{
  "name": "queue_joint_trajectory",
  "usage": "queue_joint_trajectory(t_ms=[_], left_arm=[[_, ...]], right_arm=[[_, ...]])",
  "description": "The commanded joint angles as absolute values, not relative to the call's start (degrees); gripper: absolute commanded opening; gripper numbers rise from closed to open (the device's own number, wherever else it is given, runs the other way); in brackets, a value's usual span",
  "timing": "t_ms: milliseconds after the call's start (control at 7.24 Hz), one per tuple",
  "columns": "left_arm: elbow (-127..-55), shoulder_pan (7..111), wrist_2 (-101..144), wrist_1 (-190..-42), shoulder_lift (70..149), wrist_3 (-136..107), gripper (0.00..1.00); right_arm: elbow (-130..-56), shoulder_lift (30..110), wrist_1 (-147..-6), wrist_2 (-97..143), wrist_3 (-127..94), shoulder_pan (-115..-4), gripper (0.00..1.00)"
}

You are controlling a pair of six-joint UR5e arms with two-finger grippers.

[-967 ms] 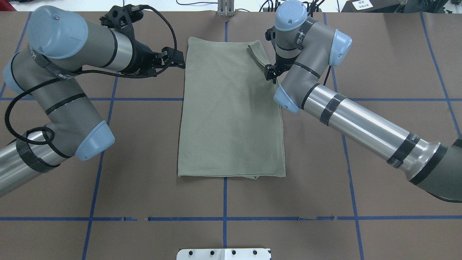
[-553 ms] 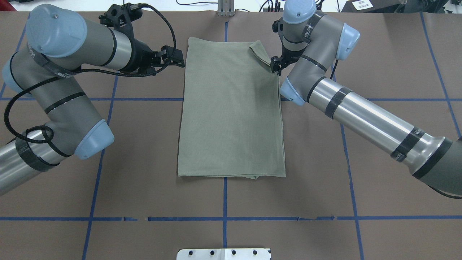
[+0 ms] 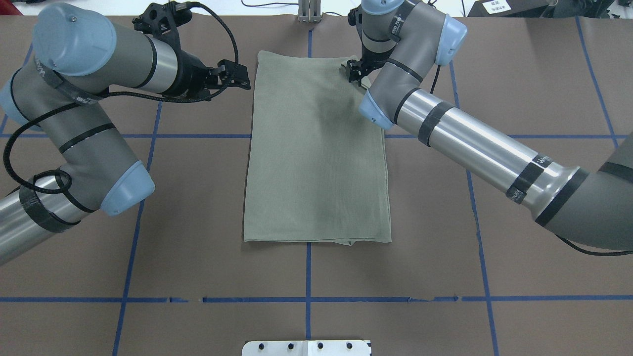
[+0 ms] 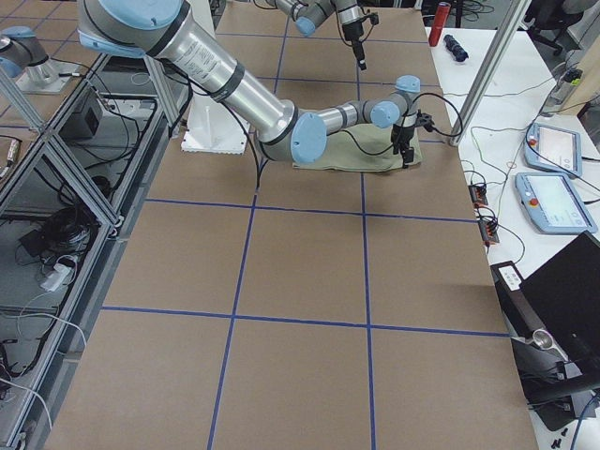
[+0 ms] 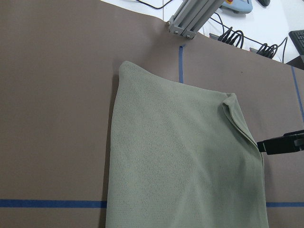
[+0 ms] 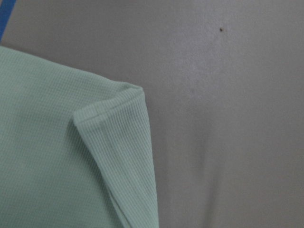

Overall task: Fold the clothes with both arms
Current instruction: 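Raise the right gripper off the shirt's far corner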

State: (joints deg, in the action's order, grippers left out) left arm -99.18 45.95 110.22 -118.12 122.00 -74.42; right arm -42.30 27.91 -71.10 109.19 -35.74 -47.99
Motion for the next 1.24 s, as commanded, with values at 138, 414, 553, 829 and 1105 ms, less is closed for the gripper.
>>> queue_joint_trajectory(t_ms=[138,414,553,829,1105], left_arm=[[-99.1,46.0,110.3,-118.1,122.0,-74.4,1.0],[-99.1,46.1,110.3,-118.1,122.0,-74.4,1.0],[-99.1,46.1,110.3,-118.1,122.0,-74.4,1.0],[-99.1,46.4,110.3,-118.1,122.0,-74.4,1.0],[-99.1,46.4,110.4,-118.2,122.0,-74.4,1.0]], right_arm=[[-32.4,22.7,-65.8,105.2,-35.9,-45.4,1.0],[-31.9,22.8,-65.6,105.1,-35.9,-45.4,1.0],[-31.8,23.1,-65.6,105.1,-35.9,-45.6,1.0],[-31.5,23.6,-65.6,105.0,-35.9,-46.4,1.0],[-31.5,24.2,-65.6,106.2,-35.8,-49.1,1.0]])
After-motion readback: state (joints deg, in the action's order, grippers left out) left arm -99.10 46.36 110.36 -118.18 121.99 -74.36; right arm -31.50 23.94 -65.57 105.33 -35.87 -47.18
